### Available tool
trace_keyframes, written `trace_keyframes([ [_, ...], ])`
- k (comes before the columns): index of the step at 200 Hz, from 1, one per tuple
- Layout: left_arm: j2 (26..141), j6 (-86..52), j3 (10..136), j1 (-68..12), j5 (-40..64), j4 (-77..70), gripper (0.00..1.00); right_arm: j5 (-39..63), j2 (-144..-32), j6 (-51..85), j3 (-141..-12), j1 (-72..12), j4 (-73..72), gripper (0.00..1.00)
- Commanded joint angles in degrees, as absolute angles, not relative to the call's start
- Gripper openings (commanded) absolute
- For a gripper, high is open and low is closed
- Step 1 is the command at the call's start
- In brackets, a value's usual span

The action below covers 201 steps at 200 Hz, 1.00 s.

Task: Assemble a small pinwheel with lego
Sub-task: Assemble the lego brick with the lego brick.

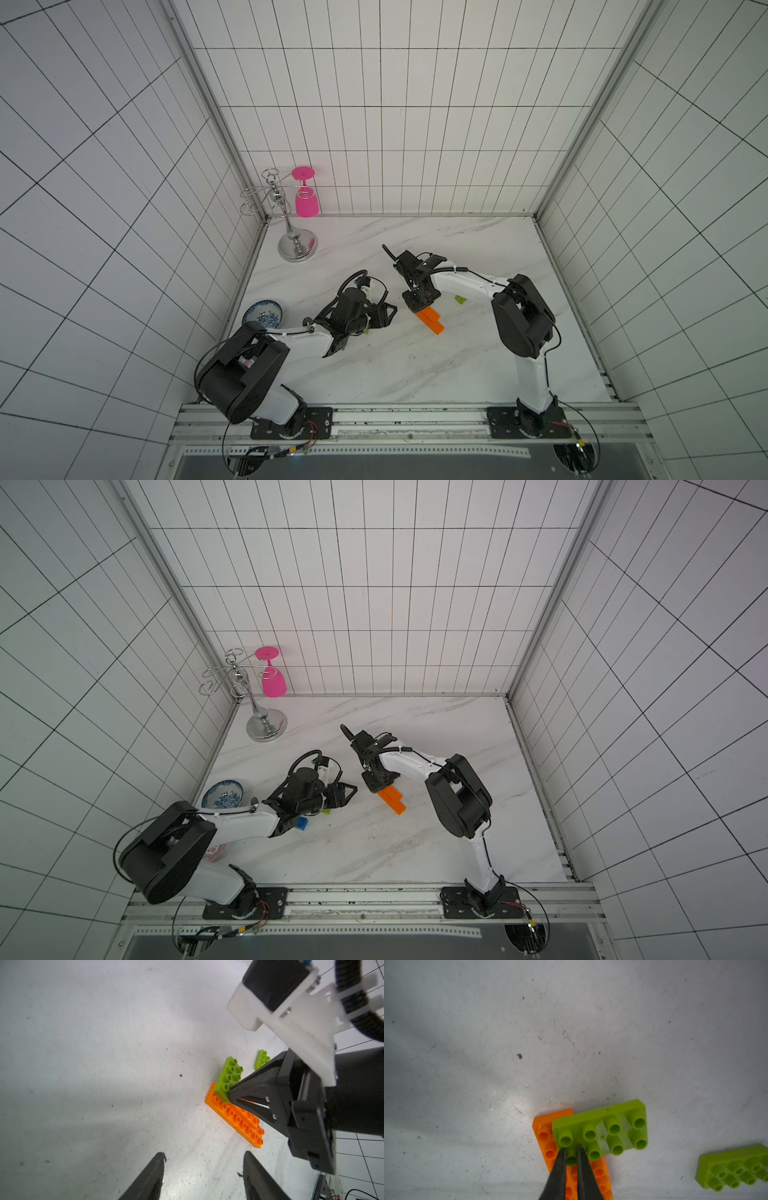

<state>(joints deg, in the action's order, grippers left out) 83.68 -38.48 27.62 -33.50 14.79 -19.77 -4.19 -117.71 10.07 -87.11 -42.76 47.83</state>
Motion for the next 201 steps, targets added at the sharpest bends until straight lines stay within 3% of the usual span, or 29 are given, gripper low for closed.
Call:
trace_keyframes([
  [1,82.2,-37.7,26.8,-32.5,14.2,-19.5,0.62,-1.7,-126.7,9.1,-83.3,-43.2,55.4,0.12],
  [141,71.9,-34.1,28.3,-30.2,11.2,-9.8,0.62,-3.6,-117.3,9.3,-96.7,-41.9,57.9,0.20],
  [163,70.9,-33.9,28.2,-30.2,10.7,-8.7,0.62,-3.5,-116.2,9.3,-97.6,-41.7,58.4,0.26],
  [201,66.9,-33.7,27.5,-30.0,7.8,-3.5,0.63,-1.5,-112.2,10.2,-94.1,-44.3,54.7,0.25],
])
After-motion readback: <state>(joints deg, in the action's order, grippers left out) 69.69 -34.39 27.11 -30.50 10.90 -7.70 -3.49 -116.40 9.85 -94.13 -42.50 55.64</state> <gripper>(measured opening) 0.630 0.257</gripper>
